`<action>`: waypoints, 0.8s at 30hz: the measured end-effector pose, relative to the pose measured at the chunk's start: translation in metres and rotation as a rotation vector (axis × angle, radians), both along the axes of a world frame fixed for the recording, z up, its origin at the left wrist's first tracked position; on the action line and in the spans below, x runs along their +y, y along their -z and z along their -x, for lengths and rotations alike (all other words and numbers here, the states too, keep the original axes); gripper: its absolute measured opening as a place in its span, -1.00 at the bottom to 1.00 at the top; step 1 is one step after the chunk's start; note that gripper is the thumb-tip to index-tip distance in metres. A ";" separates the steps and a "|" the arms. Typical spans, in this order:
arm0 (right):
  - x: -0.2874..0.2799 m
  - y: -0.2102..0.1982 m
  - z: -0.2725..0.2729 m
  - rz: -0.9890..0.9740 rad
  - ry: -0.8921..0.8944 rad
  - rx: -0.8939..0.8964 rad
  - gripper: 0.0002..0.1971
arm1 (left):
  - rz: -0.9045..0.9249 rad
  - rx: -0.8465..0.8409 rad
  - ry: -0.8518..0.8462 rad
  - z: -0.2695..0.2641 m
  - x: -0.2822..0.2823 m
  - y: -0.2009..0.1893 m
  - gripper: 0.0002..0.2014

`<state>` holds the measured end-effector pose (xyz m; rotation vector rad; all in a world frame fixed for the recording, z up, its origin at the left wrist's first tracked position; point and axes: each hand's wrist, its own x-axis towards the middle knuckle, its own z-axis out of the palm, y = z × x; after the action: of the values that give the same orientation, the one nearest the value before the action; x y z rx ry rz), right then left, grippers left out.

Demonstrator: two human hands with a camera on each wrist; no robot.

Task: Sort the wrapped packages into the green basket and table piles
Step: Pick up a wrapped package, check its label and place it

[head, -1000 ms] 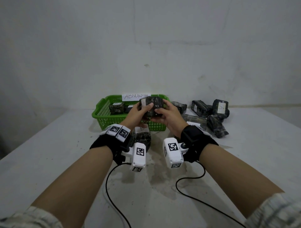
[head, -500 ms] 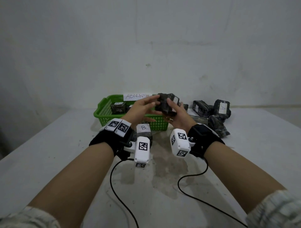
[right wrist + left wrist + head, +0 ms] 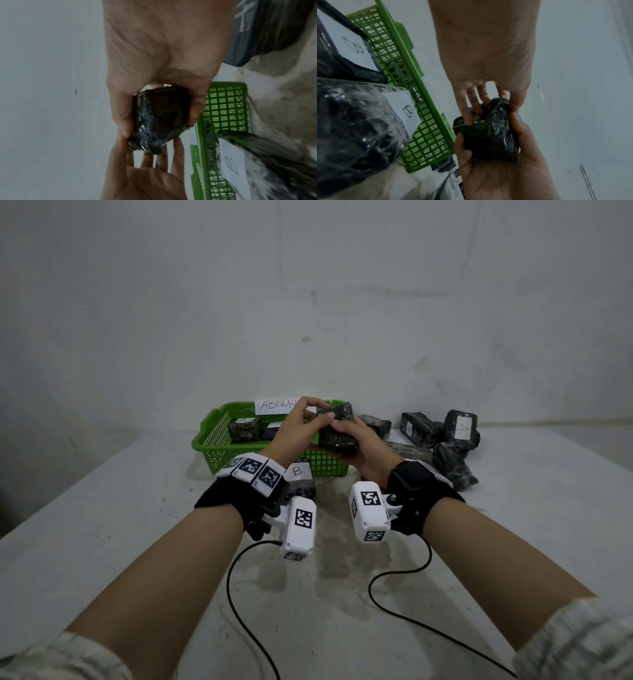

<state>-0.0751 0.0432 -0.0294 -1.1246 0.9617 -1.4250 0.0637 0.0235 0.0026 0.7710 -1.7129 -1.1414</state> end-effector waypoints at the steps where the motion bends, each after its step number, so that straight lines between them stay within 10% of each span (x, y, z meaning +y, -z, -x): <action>1: 0.000 -0.001 0.001 0.002 -0.028 -0.022 -0.46 | -0.008 0.007 0.006 -0.001 0.000 0.000 -0.87; 6: 0.005 -0.006 0.002 -0.005 -0.144 -0.123 -0.31 | -0.047 0.045 -0.015 -0.007 -0.005 0.001 -0.84; 17: 0.001 -0.020 -0.003 -0.017 0.067 -0.231 -0.66 | -0.207 0.202 -0.037 -0.025 -0.020 -0.001 -0.67; 24: -0.011 -0.029 -0.009 -0.073 0.139 -0.203 -0.61 | -0.168 0.030 -0.116 -0.028 -0.028 -0.009 -0.77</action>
<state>-0.0666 0.0324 -0.0004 -0.8550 0.9533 -1.5702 0.0915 -0.0045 0.0119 0.9393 -1.5403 -1.2204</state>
